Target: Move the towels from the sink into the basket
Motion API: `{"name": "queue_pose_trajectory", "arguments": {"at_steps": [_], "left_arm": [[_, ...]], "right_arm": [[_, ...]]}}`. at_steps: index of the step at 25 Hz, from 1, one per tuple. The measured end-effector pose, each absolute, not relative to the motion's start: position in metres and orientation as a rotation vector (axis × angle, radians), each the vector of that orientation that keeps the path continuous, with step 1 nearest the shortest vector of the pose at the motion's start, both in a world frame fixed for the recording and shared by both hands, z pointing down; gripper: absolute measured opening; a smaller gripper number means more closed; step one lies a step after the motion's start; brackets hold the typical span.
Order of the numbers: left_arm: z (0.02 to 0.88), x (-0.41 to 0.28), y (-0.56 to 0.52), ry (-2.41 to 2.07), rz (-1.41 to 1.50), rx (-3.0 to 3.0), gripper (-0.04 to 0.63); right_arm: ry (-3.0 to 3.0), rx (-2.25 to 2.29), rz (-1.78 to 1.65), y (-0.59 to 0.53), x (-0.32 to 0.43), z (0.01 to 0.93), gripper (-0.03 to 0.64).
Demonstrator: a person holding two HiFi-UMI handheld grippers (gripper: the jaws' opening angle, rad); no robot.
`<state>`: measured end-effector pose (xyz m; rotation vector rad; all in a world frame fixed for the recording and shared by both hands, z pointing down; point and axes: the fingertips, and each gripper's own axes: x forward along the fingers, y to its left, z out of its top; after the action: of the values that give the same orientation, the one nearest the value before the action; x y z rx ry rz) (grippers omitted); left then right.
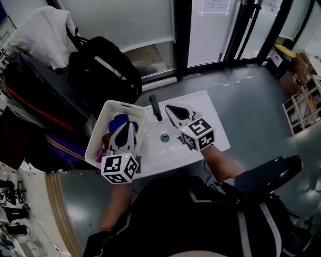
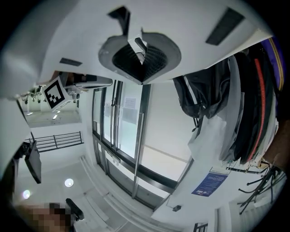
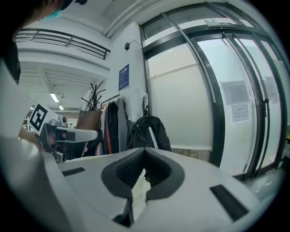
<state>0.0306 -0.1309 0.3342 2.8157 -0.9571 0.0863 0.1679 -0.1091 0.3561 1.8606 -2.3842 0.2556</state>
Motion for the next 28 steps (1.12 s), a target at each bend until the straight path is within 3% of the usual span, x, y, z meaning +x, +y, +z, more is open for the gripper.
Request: {"name": "queue_pose_trajectory", "arguments": {"at_steps": [28], "left_arm": [[0.334,0.027,-0.138,-0.981,0.083,2.82,0.006]], "right_arm": [[-2.337,1.943,0.19,-0.111,0.176,0.344,0.006]]}}
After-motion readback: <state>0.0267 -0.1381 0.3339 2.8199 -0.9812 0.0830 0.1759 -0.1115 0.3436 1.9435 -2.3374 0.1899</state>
